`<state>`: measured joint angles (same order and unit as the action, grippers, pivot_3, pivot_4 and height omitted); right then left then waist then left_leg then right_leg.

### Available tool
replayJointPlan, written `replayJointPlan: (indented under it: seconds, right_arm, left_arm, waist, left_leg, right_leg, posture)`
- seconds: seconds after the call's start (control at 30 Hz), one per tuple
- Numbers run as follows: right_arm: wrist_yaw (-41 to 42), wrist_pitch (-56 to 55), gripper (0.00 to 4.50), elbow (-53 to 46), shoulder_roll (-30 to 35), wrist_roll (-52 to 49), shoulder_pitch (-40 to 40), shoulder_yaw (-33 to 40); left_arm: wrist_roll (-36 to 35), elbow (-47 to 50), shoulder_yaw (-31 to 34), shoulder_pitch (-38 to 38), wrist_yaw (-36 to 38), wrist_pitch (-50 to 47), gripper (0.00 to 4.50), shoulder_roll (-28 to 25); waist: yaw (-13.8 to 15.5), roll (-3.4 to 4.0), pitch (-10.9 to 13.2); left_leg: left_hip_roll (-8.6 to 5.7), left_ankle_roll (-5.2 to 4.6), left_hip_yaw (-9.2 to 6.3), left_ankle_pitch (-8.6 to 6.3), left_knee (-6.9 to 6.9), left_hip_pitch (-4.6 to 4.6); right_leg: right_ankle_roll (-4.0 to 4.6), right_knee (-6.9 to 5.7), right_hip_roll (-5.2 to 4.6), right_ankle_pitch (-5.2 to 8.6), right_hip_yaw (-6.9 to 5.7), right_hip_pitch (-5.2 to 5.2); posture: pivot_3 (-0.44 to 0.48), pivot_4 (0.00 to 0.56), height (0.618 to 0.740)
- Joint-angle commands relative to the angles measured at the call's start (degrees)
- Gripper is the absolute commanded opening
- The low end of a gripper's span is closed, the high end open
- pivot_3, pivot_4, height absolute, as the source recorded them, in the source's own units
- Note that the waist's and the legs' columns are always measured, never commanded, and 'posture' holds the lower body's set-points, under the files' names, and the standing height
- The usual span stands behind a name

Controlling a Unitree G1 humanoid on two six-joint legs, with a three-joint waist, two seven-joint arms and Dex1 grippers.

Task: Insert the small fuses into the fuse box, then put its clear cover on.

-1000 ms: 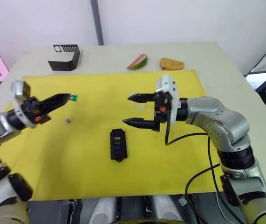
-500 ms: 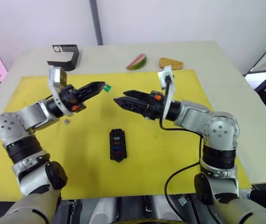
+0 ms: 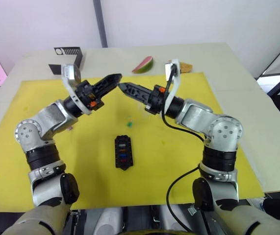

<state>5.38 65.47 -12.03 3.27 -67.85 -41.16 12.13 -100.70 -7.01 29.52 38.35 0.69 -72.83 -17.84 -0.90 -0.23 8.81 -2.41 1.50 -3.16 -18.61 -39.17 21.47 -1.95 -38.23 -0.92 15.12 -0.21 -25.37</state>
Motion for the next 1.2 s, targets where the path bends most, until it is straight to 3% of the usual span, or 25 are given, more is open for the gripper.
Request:
replayJointPlan:
  seconds: [0.03, 0.3, 0.5, 0.53, 0.6, 0.67, 0.7, 0.73, 0.93, 1.2]
  right_arm:
    - [0.3, -1.2, 3.23, -2.0, 0.9, -1.6, -0.9, -0.2]
    - [4.9, -2.0, 3.23, -5.7, 8.6, 1.8, 2.3, -2.7]
    - [17.0, -7.1, 3.23, -11.9, 21.4, 12.2, 6.1, -10.7]
    - [19.1, -8.2, 3.18, -12.3, 23.6, 13.9, 6.7, -11.8]
    - [22.5, -9.8, 3.74, -12.5, 27.5, 17.3, 7.4, -13.8]
    - [26.0, -12.5, 4.46, -12.9, 31.0, 21.2, 8.0, -16.1]
    - [27.5, -13.7, 4.5, -13.2, 32.3, 22.8, 8.3, -17.1]
    - [28.9, -14.8, 4.5, -13.4, 33.1, 23.9, 8.7, -17.8]
    - [30.6, -17.9, 4.5, -13.6, 32.8, 28.2, 9.9, -19.3]
    - [29.7, -17.9, 4.5, -15.0, 30.9, 30.5, 11.2, -19.3]
  left_arm:
    - [-3.6, 2.2, -1.8, -0.6, -0.4, 2.8, 0.0, -2.1]
    - [-2.6, 2.8, -4.0, -4.6, 4.5, 4.0, 0.0, -10.8]
    - [21.2, 8.9, -9.8, -10.5, 21.2, 11.4, 0.0, -20.2]
    - [27.1, 9.5, -13.1, -11.2, 25.5, 14.3, 0.25, -22.5]
    - [37.6, 9.8, -19.2, -11.4, 33.8, 20.4, 0.83, -26.1]
    - [49.4, 9.3, -26.7, -11.2, 40.9, 29.1, 1.79, -29.2]
    - [54.0, 8.8, -29.6, -10.9, 44.0, 32.9, 2.34, -30.0]
    - [58.5, 8.3, -32.7, -10.4, 46.7, 36.5, 2.82, -30.4]
    - [72.7, 5.0, -41.7, -7.2, 53.0, 47.3, 2.82, -25.5]
    - [85.4, 1.5, -45.1, -4.9, 55.1, 59.9, 2.82, -20.6]
  waist:
    - [0.0, 0.0, 0.0]
    - [0.0, 0.0, 0.0]
    - [0.1, 0.01, 0.0]
    - [0.1, 0.01, 0.0]
    - [0.2, 0.01, 0.0]
    - [0.3, 0.01, 0.0]
    - [0.3, 0.01, 0.0]
    - [0.3, 0.01, 0.0]
    - [0.3, -0.04, 0.0]
    - [0.3, -0.07, 0.1]
  left_leg:
    - [0.0, 0.0, 0.0, 0.0, 0.0, 0.0]
    - [0.0, -0.01, 0.0, 0.0, 0.0, 0.0]
    - [0.0, -0.06, 0.01, -0.03, 0.06, -0.01]
    - [0.0, -0.06, 0.02, -0.03, 0.06, -0.01]
    - [0.0, -0.22, 0.01, -0.11, 0.05, -0.03]
    - [0.0, -0.21, 0.01, -0.11, 0.05, -0.04]
    - [0.0, -0.23, 0.01, -0.12, 0.05, -0.03]
    - [0.0, -0.23, 0.02, -0.12, 0.07, -0.03]
    - [0.01, -0.45, -0.01, -0.24, 0.07, 0.02]
    - [0.02, -0.49, 0.0, -0.27, 0.05, 0.04]
  right_leg:
    - [0.0, 0.0, 0.0, 0.0, 0.0, 0.0]
    - [0.0, 0.02, 0.01, 0.0, 0.0, 0.01]
    - [0.01, 0.09, 0.05, 0.01, 0.01, 0.02]
    - [0.01, 0.12, 0.06, 0.01, 0.01, 0.03]
    - [0.01, 0.13, 0.06, 0.02, 0.01, 0.06]
    - [0.02, 0.16, 0.06, 0.02, 0.01, 0.1]
    - [0.02, 0.2, 0.06, 0.02, 0.01, 0.1]
    - [0.02, 0.22, 0.05, 0.02, 0.01, 0.11]
    - [0.02, 0.26, 0.01, 0.02, 0.01, 0.09]
    - [0.01, 0.24, 0.0, 0.01, 0.01, 0.07]
  posture:
    - [0.0, 0.15, 0.74]
    - [0.0, 0.15, 0.74]
    - [0.0, 0.15, 0.74]
    - [0.0, 0.15, 0.74]
    - [0.0, 0.15, 0.74]
    - [0.0, 0.15, 0.74]
    - [0.0, 0.15, 0.74]
    - [0.0, 0.15, 0.74]
    - [0.0, 0.15, 0.74]
    - [0.0, 0.15, 0.74]
